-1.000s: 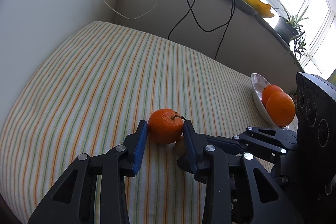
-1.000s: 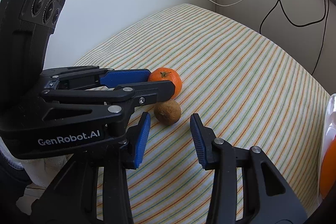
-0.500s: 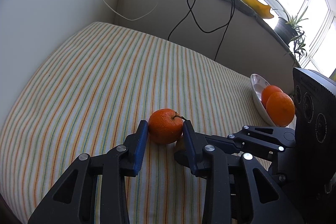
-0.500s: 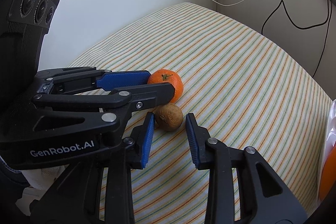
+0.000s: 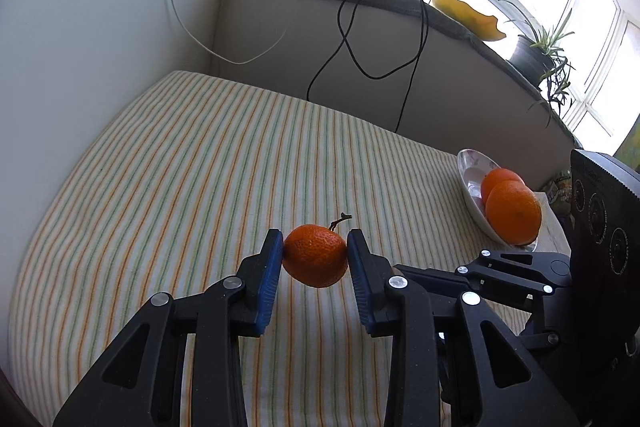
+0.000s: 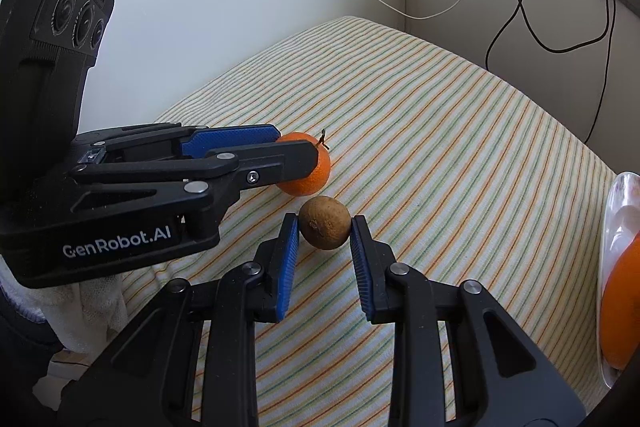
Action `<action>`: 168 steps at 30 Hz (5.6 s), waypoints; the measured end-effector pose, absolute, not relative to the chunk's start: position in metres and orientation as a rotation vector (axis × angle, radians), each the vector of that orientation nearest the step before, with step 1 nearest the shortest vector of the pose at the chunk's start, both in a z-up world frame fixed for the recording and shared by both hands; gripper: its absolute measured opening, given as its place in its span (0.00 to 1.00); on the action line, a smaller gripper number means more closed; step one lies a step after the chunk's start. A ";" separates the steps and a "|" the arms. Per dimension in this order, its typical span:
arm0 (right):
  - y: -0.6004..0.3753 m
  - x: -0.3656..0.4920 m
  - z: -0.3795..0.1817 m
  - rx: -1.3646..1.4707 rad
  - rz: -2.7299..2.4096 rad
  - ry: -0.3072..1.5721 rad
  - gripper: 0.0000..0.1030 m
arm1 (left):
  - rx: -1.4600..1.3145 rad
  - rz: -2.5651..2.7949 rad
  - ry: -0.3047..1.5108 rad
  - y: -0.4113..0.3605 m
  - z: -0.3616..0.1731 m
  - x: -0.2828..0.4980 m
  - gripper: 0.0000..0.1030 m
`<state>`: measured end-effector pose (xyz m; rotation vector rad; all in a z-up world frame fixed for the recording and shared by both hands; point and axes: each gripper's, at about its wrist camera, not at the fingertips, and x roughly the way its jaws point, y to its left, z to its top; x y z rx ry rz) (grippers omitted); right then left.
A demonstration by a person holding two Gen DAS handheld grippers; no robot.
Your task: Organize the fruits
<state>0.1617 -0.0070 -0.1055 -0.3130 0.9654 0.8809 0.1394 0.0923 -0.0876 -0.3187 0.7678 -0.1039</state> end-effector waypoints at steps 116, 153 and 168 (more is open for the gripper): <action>-0.307 0.224 -0.042 0.029 0.482 0.816 0.27 | -0.076 -0.387 0.750 -0.099 -0.047 0.268 0.35; -0.307 0.229 -0.045 0.064 0.498 0.809 0.61 | -0.050 -0.397 0.742 -0.106 -0.038 0.263 0.43; -0.311 0.206 -0.022 0.057 0.465 0.768 0.84 | -0.022 -0.372 0.689 -0.106 -0.018 0.225 0.74</action>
